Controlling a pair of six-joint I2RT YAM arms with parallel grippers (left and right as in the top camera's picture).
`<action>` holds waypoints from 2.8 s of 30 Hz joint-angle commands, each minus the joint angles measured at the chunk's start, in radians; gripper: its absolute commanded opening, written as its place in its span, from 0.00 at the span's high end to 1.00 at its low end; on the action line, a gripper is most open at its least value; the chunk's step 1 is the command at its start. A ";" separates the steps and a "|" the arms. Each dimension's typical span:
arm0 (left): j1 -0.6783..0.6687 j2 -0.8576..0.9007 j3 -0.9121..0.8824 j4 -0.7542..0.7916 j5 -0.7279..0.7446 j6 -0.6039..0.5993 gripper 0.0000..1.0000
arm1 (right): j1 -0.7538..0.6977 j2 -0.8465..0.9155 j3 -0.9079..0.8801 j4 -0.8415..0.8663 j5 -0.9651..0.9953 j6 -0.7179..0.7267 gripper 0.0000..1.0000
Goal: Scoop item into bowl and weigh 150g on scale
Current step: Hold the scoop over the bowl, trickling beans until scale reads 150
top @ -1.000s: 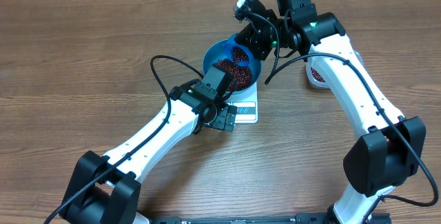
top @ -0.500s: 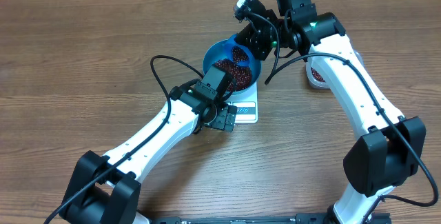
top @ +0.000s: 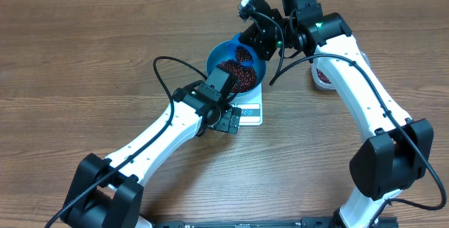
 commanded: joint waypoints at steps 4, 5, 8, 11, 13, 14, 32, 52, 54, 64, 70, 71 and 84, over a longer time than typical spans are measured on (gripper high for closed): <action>-0.001 0.007 0.020 0.001 -0.016 0.023 0.00 | 0.000 -0.020 0.032 0.010 -0.016 0.010 0.96; -0.001 0.007 0.020 0.001 -0.016 0.023 0.01 | 0.000 -0.020 0.032 0.010 -0.016 0.010 0.96; -0.001 0.007 0.020 0.001 -0.016 0.023 0.00 | 0.000 -0.020 0.032 0.010 -0.016 0.010 0.96; -0.001 0.007 0.020 0.001 -0.016 0.023 0.00 | -0.002 -0.020 0.032 0.010 -0.016 0.010 0.96; -0.001 0.007 0.020 0.001 -0.016 0.023 0.00 | -0.002 -0.020 0.032 0.007 -0.024 0.010 0.96; -0.001 0.007 0.020 0.001 -0.016 0.023 0.00 | -0.002 -0.020 0.032 0.005 -0.035 0.009 0.96; -0.001 0.007 0.020 0.001 -0.016 0.023 0.00 | 0.004 -0.019 0.032 0.016 -0.006 0.036 0.96; -0.001 0.007 0.020 0.001 -0.016 0.023 0.00 | 0.003 -0.019 0.031 0.017 -0.016 0.036 0.96; -0.001 0.007 0.020 0.001 -0.016 0.023 0.00 | 0.003 -0.019 0.031 0.017 -0.016 0.036 0.96; -0.001 0.007 0.020 0.001 -0.016 0.023 0.00 | 0.003 -0.019 0.031 0.010 -0.016 0.036 0.96; -0.001 0.007 0.020 0.001 -0.016 0.023 0.00 | 0.003 -0.019 0.031 0.010 -0.016 0.036 0.96; -0.001 0.007 0.020 0.001 -0.016 0.023 0.01 | 0.003 -0.019 0.031 0.010 -0.016 0.036 0.96; -0.001 0.007 0.020 0.001 -0.016 0.023 0.00 | 0.010 -0.019 0.031 -0.008 -0.062 0.019 0.96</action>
